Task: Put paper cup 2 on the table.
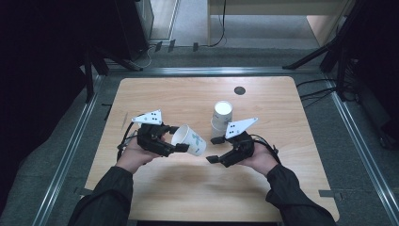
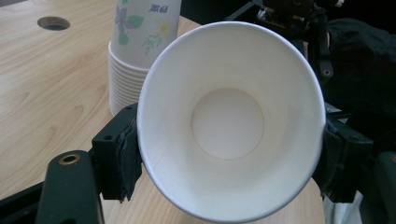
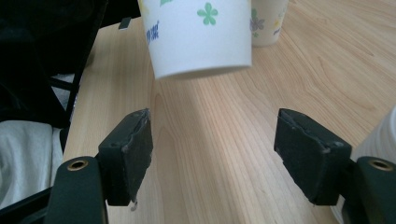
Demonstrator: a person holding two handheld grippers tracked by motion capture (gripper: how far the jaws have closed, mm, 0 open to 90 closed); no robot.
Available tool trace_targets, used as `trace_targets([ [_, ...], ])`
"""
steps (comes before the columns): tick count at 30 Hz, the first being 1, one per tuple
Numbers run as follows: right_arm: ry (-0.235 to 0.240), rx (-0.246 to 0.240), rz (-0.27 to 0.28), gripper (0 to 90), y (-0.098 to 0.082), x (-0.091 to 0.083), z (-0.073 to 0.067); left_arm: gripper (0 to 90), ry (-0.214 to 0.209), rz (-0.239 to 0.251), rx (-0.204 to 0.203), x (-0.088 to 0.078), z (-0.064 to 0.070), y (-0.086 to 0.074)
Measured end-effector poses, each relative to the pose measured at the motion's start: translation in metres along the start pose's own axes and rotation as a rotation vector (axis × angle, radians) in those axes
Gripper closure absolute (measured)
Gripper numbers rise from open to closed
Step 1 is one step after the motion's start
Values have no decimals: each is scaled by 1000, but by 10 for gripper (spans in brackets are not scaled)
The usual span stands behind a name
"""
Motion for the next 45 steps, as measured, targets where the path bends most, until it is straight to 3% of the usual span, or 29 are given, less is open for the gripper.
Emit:
trace_targets([
  [6,-19,0,1,286,-7,-11,-3,226,48,-28,-14,-9,-4,-5],
  [13,-71,-25,-17,281,-20,-22,-4,226,73,-60,-14,-17,-5,-12],
  [24,-132,24,-11,281,-30,-32,5,228,139,-111,-13,-30,-12,-26],
  [30,-148,31,5,274,-31,-35,7,228,178,-146,-11,-41,-16,-33],
  [40,-160,36,3,248,-38,-46,10,229,273,-183,-58,-65,-30,-46],
  [45,-163,40,-1,248,-38,-43,13,229,300,-249,-64,-70,-39,-54],
])
Point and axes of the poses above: each handheld gripper's, and its own axes: x roughly forward along the jaws, y roughly out of its top, z roughly to its right, the point moved 3 cm from there along x, roughly forward along the jaws, and after that the axes turned 4 degrees about -x, right-handed, at the moved point
